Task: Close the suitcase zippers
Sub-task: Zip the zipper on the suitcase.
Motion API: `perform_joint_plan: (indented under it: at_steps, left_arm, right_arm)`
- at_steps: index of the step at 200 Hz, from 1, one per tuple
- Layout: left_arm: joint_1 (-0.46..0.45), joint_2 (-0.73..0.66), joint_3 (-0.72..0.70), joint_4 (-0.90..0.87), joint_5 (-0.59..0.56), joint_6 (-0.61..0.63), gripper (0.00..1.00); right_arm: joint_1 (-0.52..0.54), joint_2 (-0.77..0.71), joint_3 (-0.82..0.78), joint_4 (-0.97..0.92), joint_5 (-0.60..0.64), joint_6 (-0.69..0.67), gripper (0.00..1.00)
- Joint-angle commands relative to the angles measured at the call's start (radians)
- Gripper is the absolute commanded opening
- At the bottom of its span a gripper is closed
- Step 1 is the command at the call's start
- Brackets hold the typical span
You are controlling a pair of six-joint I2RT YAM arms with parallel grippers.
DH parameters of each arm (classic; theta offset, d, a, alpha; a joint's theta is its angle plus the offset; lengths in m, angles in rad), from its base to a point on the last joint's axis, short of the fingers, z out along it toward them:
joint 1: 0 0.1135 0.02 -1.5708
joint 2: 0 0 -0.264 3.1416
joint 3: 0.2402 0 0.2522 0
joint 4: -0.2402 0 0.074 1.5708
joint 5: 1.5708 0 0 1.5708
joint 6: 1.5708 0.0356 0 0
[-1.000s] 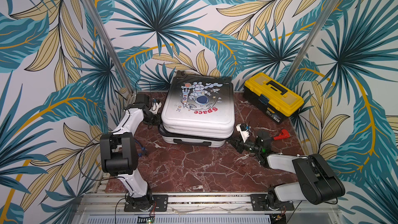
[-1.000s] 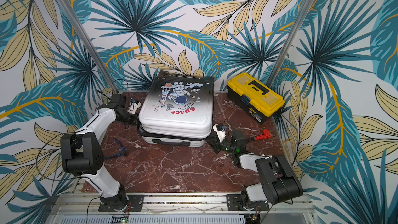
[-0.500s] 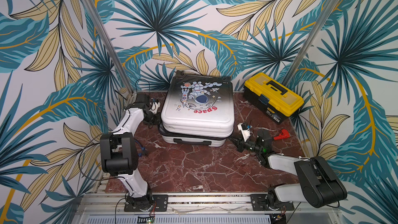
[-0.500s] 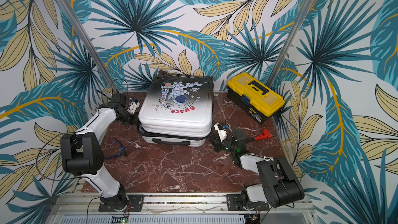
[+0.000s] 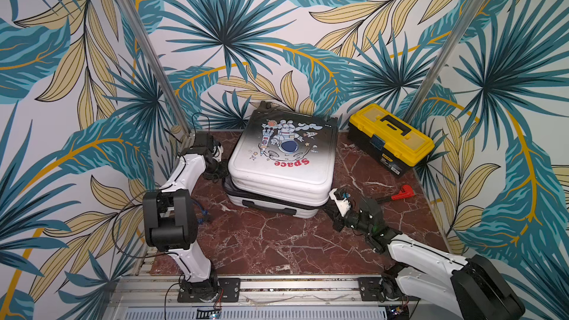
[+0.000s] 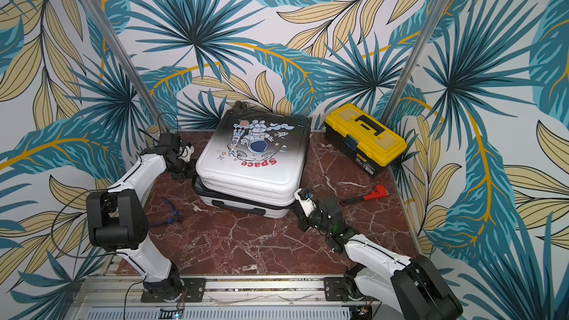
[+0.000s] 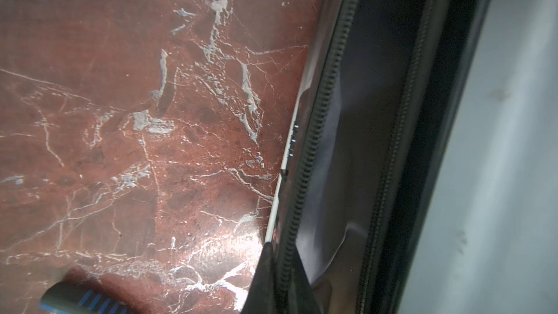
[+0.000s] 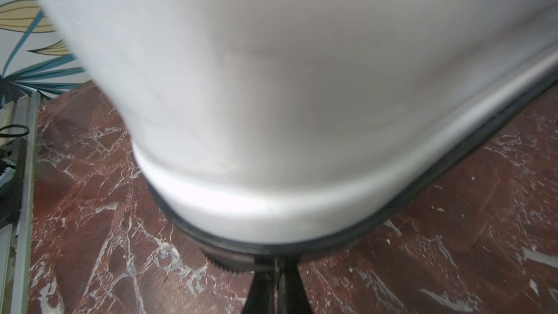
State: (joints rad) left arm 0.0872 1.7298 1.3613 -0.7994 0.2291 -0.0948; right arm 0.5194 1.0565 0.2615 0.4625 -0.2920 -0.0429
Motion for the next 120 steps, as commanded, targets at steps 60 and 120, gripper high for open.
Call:
perform_joint_plan:
  at_steps: [60, 120]
  left_arm:
    - [-0.038, -0.039, -0.014, 0.101, -0.082, -0.14, 0.0]
    - [-0.037, -0.024, -0.023, 0.103, -0.076, -0.141, 0.0]
  right_arm:
    - [0.319, -0.056, 0.028, -0.162, 0.216, -0.159, 0.0]
    - [0.449, -0.047, 0.077, -0.159, 0.202, -0.123, 0.0]
